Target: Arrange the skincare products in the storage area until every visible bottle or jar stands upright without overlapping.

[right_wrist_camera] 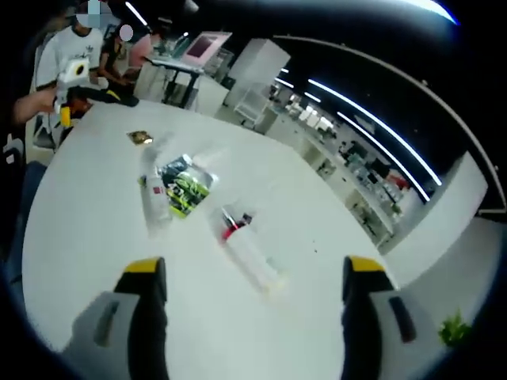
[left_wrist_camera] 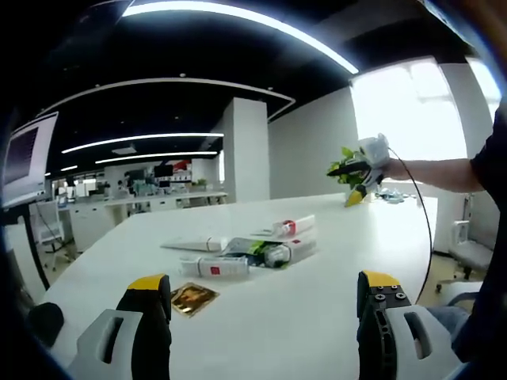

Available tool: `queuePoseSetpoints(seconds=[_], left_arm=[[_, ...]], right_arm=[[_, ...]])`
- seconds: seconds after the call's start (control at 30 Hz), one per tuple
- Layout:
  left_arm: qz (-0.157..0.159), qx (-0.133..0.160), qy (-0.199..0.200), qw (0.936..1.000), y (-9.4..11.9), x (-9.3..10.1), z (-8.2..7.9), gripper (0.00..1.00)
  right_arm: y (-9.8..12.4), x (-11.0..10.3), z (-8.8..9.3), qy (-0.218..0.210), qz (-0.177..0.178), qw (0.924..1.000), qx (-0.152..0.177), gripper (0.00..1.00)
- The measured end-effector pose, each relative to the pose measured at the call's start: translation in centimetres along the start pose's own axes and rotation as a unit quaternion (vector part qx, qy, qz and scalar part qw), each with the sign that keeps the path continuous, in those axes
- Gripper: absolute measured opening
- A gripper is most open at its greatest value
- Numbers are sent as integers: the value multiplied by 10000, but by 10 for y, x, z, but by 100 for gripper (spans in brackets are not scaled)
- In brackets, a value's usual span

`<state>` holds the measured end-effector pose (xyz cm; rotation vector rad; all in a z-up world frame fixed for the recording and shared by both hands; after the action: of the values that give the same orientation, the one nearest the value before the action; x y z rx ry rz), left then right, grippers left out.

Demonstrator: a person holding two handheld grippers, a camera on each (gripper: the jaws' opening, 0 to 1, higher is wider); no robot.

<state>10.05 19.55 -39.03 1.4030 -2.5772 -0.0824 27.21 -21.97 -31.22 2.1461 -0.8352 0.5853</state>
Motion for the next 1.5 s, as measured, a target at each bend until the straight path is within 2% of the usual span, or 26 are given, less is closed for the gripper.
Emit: queuePoseSetpoints(seconds=[0.47,0.87,1.5], left_arm=[[19,-33,-19,10000,-4,1,0,100],[69,-57,23,10000,-7,1,2,100],[80,-46,1,10000,-10,1,1,100]], right_arm=[[-31,10,2,37,-135,9998,-113,93],[-54,14,-6,12,-247,9997,-68,92],[-80,17,1,76,-400,9991,-109,91]])
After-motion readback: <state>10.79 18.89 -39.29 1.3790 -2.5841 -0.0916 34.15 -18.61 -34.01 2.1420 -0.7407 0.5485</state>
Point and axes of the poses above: the point that each gripper's makers call its tool centre point, and the gripper's own axes: y roughly backward along the fingers, x roughly to its right, z roughly out of its underside, the point moved 8 cm from there along y, roughly backward along the fingers, and after that the axes turned 7 degrees about y, right-handed, at the moved point
